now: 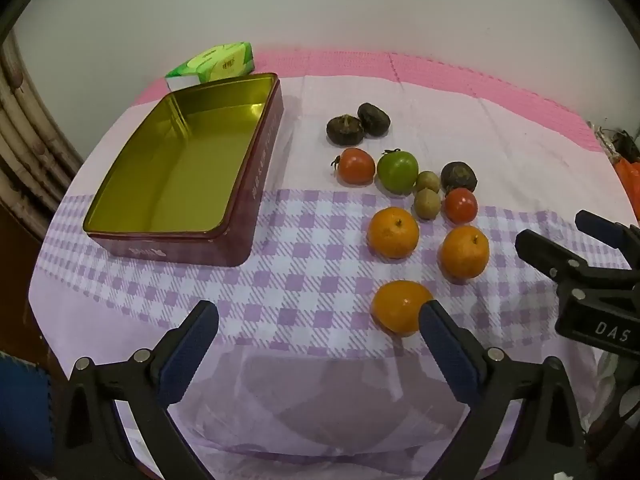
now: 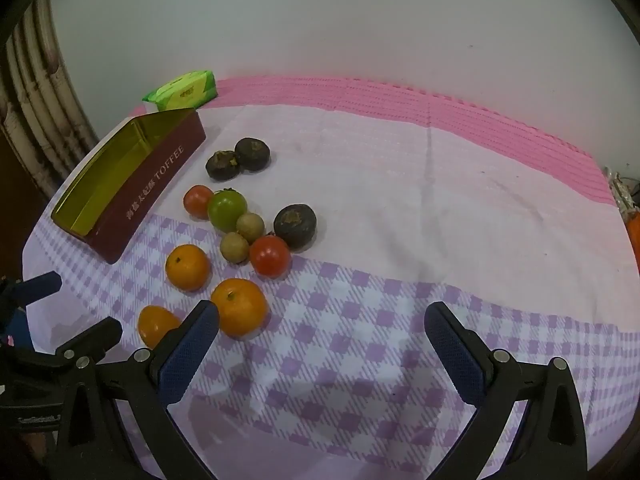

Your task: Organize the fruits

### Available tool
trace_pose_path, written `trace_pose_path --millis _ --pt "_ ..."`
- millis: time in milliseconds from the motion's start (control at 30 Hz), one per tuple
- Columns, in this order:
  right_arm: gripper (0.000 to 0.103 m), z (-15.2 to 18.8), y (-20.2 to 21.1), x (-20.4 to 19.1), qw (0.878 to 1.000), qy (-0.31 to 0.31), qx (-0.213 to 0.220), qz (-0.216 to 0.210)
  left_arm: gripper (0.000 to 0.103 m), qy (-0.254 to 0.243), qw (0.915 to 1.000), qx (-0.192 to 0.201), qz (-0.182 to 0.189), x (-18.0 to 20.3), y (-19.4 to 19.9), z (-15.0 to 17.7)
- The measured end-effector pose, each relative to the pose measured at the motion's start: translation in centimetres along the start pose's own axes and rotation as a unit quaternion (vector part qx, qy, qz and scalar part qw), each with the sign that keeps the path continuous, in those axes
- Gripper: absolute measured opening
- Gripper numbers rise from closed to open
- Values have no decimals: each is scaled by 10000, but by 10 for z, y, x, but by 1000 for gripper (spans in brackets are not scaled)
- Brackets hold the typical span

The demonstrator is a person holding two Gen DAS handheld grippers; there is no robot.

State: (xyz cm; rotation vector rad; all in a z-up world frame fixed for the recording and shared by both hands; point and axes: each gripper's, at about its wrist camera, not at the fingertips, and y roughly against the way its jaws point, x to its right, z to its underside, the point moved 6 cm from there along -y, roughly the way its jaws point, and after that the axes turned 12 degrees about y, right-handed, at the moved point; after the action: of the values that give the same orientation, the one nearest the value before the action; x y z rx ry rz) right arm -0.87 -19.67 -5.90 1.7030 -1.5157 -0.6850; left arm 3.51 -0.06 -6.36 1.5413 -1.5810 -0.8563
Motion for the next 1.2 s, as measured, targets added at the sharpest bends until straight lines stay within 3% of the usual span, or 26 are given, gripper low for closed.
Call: trace_pose_path --millis 1200 --pt "102 3 1 -4 10000 -48 -17 -46 97 9 9998 -10 -189 -1 -3 1"
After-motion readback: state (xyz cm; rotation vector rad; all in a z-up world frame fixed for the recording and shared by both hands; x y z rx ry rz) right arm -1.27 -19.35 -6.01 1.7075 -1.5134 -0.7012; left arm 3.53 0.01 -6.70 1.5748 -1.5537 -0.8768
